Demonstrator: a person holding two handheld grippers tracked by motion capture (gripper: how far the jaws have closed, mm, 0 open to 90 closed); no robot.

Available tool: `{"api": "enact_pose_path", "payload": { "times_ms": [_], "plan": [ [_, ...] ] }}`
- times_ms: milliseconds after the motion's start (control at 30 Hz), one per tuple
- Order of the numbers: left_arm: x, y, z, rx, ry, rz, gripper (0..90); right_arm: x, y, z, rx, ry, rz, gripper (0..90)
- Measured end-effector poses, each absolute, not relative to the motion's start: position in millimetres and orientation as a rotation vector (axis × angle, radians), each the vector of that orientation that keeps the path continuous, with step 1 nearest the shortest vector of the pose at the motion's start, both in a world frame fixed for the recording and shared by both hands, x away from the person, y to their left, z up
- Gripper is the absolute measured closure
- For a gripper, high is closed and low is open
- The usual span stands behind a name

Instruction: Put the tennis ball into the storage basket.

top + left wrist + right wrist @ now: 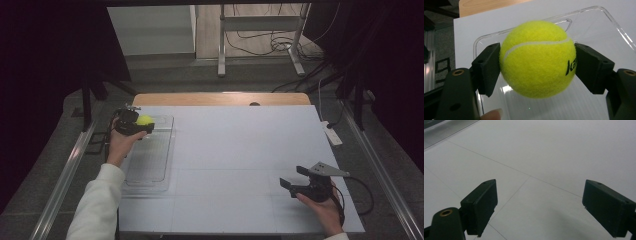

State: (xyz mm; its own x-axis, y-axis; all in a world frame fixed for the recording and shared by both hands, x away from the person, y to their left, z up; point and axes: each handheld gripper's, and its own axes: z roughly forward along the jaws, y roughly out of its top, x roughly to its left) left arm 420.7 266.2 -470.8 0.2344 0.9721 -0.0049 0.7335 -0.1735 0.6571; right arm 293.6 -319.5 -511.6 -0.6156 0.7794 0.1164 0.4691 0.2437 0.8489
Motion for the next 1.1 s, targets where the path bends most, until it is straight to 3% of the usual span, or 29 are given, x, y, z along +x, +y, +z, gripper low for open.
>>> {"api": "enact_pose_path", "payload": {
  "times_ms": [1100],
  "plan": [
    [427,262,-492,2.063,1.61,0.529,26.0,294,-319,-513,1.152,2.193,1.307,13.0]
  ]
}}
